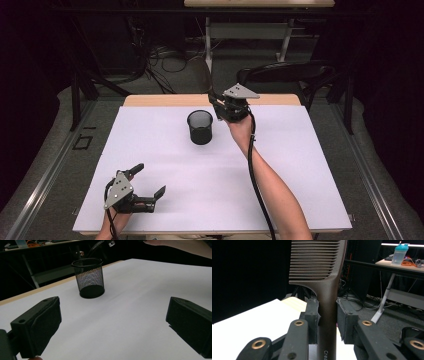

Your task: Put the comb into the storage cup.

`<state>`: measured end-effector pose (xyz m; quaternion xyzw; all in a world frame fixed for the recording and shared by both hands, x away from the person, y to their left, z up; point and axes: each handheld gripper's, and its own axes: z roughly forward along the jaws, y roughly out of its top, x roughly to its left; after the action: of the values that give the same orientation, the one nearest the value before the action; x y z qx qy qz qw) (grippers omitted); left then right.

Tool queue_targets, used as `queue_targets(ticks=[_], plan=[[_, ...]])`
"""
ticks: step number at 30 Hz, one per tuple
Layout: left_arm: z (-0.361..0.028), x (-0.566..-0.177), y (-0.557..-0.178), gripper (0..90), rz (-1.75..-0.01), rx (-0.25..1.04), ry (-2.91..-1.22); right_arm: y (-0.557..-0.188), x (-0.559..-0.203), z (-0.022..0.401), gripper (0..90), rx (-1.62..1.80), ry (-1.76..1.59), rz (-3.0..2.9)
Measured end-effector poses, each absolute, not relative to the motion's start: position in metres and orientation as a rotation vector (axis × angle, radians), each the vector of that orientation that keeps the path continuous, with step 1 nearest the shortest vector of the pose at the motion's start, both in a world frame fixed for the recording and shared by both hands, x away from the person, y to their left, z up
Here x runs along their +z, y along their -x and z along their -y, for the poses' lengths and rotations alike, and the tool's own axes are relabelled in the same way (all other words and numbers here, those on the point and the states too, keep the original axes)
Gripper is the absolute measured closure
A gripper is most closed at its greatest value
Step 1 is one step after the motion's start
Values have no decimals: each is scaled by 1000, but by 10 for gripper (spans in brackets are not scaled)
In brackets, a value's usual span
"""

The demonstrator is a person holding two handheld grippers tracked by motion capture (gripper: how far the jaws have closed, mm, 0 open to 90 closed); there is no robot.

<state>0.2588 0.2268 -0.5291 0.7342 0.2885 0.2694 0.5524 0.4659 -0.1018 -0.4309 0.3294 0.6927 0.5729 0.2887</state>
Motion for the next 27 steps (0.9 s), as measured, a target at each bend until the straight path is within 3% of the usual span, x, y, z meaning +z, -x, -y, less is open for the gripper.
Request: queue_targets(ticks=[27], plan=[[-227,-529,-259,1,-681,638,-1738,-468,-433,82,723,1574,-856,-1793]])
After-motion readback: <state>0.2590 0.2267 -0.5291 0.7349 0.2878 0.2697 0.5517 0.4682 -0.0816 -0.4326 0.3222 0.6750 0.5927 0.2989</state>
